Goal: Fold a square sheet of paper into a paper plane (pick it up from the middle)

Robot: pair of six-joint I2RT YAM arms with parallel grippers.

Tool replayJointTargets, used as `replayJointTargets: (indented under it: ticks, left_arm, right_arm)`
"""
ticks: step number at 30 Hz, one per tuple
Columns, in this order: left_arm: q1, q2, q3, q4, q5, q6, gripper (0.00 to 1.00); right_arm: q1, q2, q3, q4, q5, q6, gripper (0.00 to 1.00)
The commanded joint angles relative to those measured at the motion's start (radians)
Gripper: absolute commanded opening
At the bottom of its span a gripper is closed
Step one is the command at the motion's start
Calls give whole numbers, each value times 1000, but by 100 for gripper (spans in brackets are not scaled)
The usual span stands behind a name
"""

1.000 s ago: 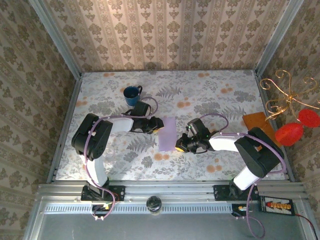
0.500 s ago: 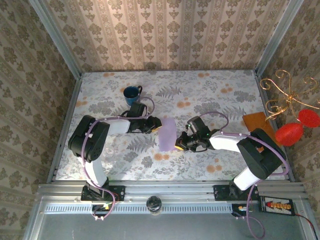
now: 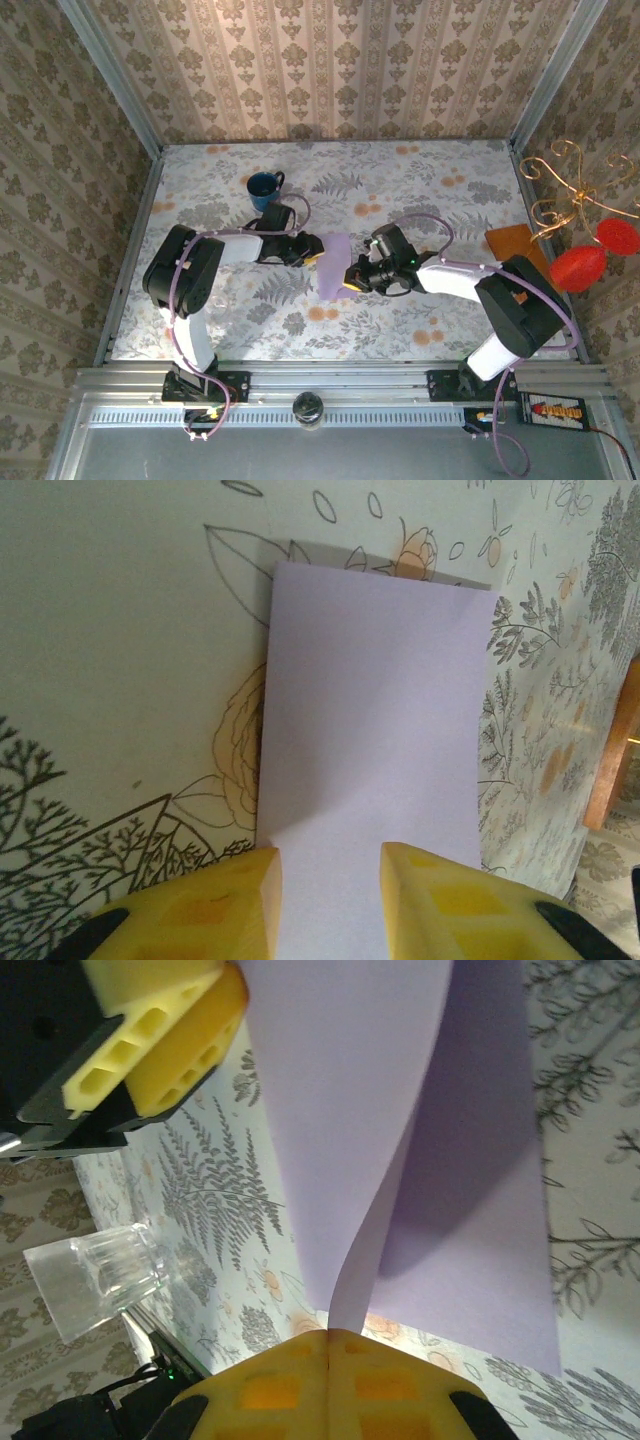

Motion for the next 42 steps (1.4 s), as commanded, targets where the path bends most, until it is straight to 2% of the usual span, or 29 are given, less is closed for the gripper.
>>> replayJointTargets:
  ticks: [1,17,25,42]
  left_arm:
    - [-24,42,28,-64,-18,47,32]
    - [-37,53,44,-116,-55,67,29]
    - [-39,60,51,-129,-55,73,29]
    - [-40,61,61,-156,-58,84,29]
  right_arm:
    - [0,39,43,25,-44,-11,0]
    - [47,226,140,181,34,79,0]
    - [45,242,139,159,110,80,0]
    - [41,292,153,204,83,76,0]
